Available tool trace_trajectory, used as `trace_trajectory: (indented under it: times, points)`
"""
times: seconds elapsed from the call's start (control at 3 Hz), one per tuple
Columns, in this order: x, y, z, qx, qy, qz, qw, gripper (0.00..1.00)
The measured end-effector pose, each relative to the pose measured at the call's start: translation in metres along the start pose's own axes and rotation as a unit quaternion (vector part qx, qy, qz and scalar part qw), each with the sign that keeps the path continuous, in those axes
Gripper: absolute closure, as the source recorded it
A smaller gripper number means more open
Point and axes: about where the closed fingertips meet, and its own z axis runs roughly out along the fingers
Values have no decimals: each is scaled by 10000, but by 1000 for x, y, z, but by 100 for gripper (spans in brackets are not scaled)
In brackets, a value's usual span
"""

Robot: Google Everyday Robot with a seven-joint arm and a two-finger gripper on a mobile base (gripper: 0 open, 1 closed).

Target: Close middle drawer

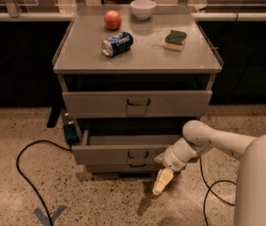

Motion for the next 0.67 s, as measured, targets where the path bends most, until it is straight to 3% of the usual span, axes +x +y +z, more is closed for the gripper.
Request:
trace_trajectory:
  times: [0.33,0.67]
  points:
    - [0,0,0,3,2,1,10000,0]
    - [6,-18,0,170,102,51,9998,0]
